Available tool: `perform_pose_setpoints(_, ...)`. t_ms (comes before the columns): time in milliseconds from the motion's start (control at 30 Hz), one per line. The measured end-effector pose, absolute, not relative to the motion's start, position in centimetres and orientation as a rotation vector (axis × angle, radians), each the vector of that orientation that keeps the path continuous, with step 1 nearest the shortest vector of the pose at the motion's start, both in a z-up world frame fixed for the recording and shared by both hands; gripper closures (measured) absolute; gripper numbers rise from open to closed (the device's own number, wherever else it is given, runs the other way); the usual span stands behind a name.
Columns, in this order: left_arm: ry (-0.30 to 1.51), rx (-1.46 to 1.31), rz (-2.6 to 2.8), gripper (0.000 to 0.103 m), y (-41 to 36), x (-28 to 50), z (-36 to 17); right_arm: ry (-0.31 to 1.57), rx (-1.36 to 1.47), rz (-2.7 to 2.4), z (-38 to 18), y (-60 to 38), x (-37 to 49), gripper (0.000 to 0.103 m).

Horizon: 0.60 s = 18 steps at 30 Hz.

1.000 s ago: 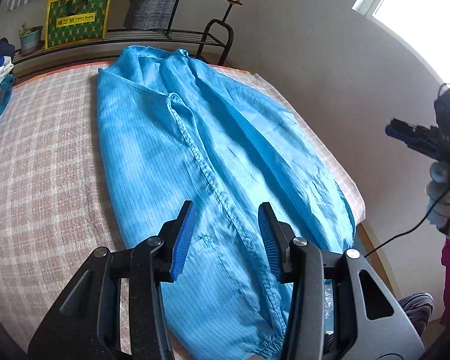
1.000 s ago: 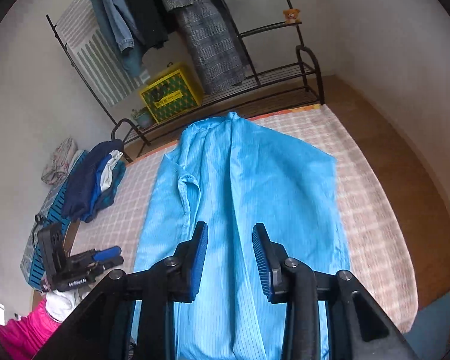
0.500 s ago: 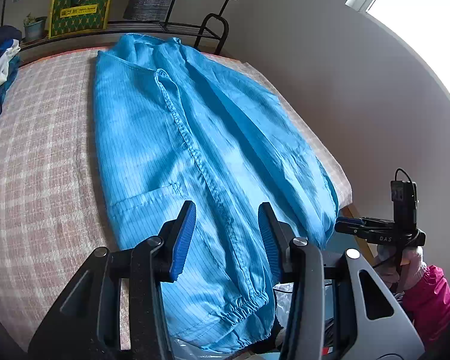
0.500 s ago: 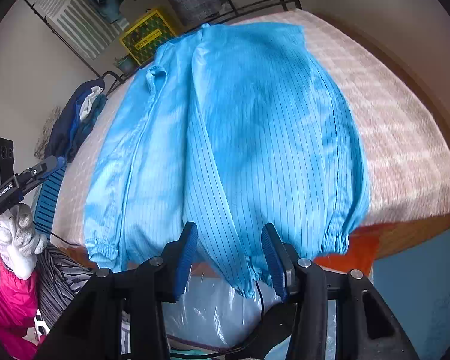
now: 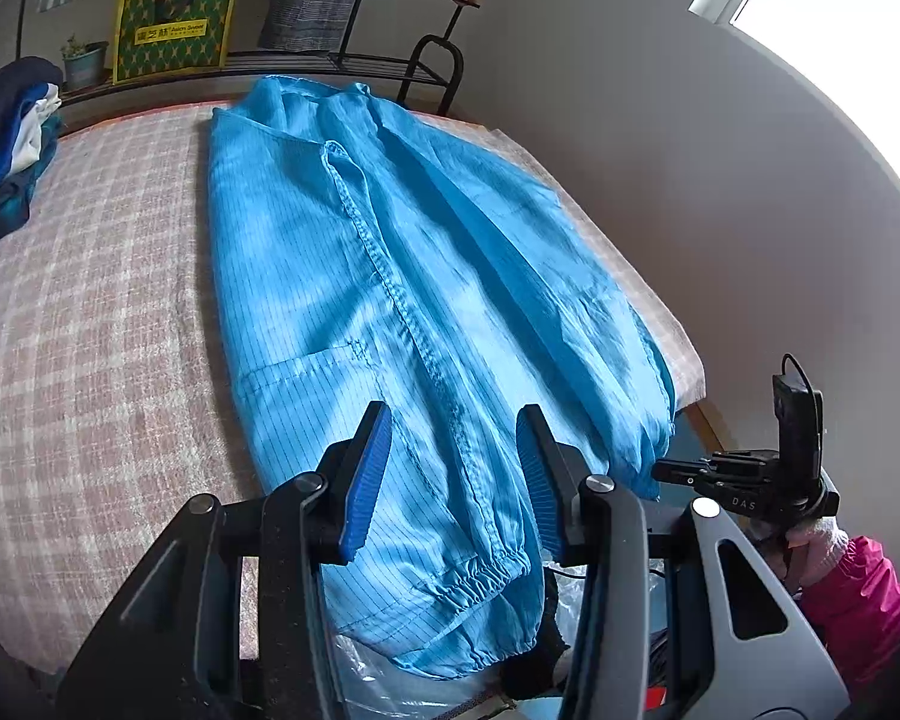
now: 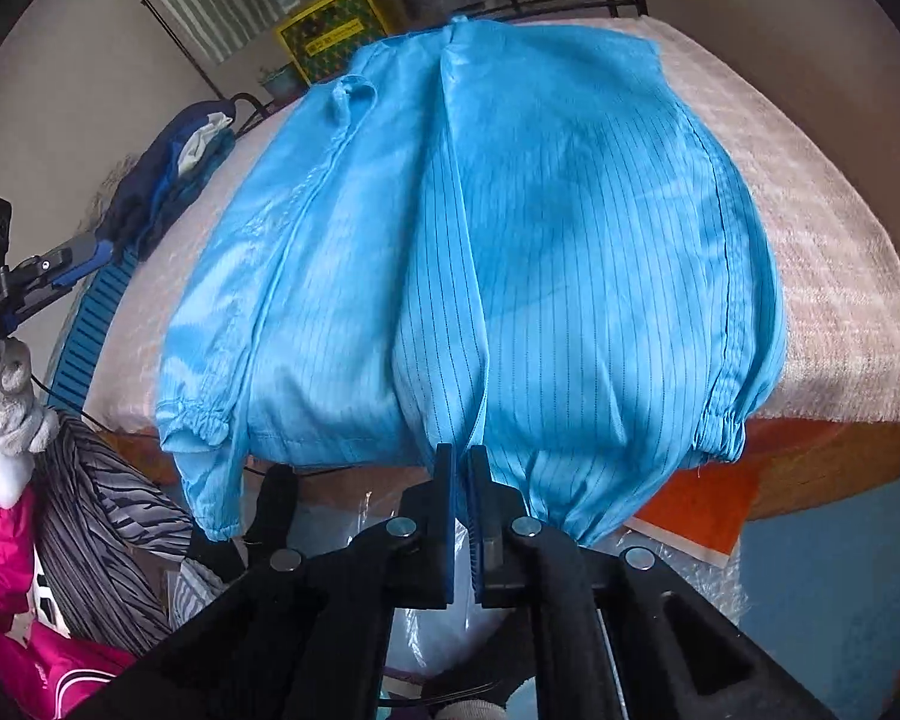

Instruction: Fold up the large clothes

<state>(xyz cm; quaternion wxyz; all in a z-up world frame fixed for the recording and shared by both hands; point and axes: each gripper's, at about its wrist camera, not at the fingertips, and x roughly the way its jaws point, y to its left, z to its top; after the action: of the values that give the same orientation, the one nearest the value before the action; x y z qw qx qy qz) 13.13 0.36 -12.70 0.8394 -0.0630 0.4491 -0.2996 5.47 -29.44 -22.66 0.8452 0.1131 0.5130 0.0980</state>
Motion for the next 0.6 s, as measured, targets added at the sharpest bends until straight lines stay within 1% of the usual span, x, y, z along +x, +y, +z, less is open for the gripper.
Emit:
perform_pose_setpoints(100,0.945,-0.125,-0.642,0.059,0.1,12.6,-12.6,1.043,0.165,0.234,-21.3,-27.7,4.7,0.103)
perform_pose_setpoints(167,0.950,-0.123,-0.645,0.059,-0.1,12.4,-12.8,1.059,0.141,0.278,-21.2,-26.1,4.6,0.103)
perform_pose_setpoints(233,0.960,-0.129,-0.646,0.059,-0.4,12.3,-13.2,1.127,0.154,0.354,-22.3,-24.8,4.9,0.097)
perform_pose_setpoints(267,0.965,-0.135,-0.647,0.059,-0.6,12.3,-13.3,1.151,0.130,0.368,-22.7,-24.2,4.9,0.081)
perform_pose_setpoints(300,0.970,-0.140,-0.650,0.059,-0.9,12.2,-13.5,1.149,0.115,0.374,-22.7,-24.1,4.7,0.072)
perform_pose_setpoints(333,0.974,-0.142,-0.654,0.059,-1.2,12.2,-13.6,1.136,0.118,0.380,-22.4,-24.2,4.5,0.069)
perform_pose_setpoints(500,1.001,-0.141,-0.715,0.059,-4.5,11.9,-14.3,1.021,0.314,0.295,-19.9,-29.8,4.4,0.069)
perform_pose_setpoints(600,0.999,-0.110,-0.755,0.059,-7.8,12.4,-14.0,0.994,0.430,0.198,-20.0,-33.3,4.6,0.074)
